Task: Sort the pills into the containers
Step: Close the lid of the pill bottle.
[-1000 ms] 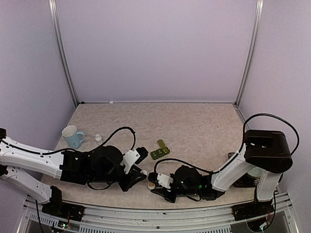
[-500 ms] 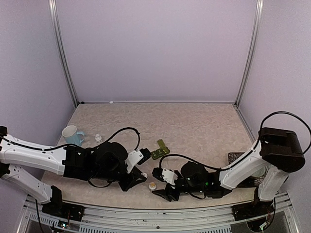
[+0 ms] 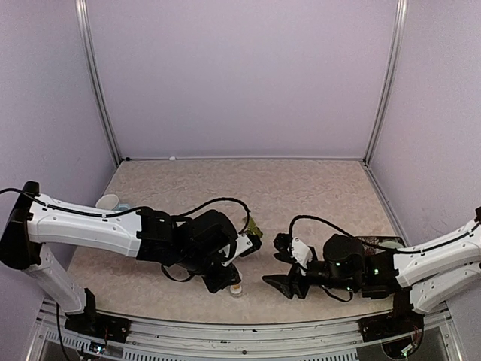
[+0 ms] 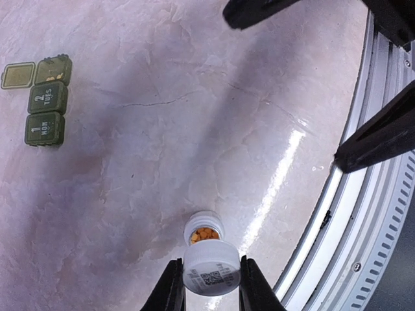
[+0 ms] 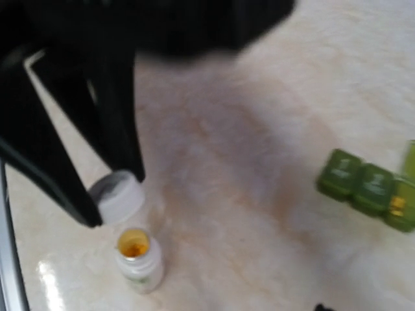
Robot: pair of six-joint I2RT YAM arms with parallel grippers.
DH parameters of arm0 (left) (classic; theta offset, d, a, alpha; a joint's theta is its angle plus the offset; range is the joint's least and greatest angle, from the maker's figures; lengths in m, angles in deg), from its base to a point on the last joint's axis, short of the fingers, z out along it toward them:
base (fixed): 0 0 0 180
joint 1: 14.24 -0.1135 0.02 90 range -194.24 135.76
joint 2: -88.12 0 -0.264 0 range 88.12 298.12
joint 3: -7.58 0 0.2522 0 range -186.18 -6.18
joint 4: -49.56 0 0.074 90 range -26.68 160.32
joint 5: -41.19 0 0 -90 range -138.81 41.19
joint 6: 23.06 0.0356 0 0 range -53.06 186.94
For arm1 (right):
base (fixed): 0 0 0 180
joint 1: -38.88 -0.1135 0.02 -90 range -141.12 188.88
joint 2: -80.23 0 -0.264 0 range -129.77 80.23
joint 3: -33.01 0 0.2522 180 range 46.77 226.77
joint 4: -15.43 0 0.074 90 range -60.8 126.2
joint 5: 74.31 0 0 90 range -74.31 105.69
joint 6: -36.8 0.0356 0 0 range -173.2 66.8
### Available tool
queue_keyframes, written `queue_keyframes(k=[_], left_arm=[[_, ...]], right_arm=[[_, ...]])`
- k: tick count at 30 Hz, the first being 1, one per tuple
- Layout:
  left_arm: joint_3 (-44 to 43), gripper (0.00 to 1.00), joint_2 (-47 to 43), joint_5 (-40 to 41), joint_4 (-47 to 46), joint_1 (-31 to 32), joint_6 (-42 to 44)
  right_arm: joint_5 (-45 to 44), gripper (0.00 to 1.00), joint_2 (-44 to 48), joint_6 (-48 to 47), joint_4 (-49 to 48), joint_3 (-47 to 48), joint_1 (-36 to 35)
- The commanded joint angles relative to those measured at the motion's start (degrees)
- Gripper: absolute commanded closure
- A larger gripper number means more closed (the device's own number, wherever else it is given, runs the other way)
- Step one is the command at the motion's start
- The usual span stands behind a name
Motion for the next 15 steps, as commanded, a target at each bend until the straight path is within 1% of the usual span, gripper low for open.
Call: queue_keyframes(k=[1, 6, 8, 15], left_arm=[[-6.00, 0.76, 4.01, 1.31, 8.64, 0.21, 1.86], [-11.12, 0.77, 8.90, 5.88, 14.74, 2.31, 2.16], [-12.04, 0.77, 10.32, 6.22, 15.64, 2.77, 2.40], [-13.96, 0.77, 12.59, 7.13, 17.35, 2.71, 2.67]], right_arm=[[-5.35, 0.31, 7.48, 3.38, 8.33, -1.93, 0.37], [-7.38, 0.30, 14.66, 3.37, 10.46, -3.69, 0.40], [-7.68, 0.29, 16.87, 3.20, 11.09, -4.04, 0.37], [-7.18, 0.29, 17.96, 3.08, 12.79, -4.03, 0.37]])
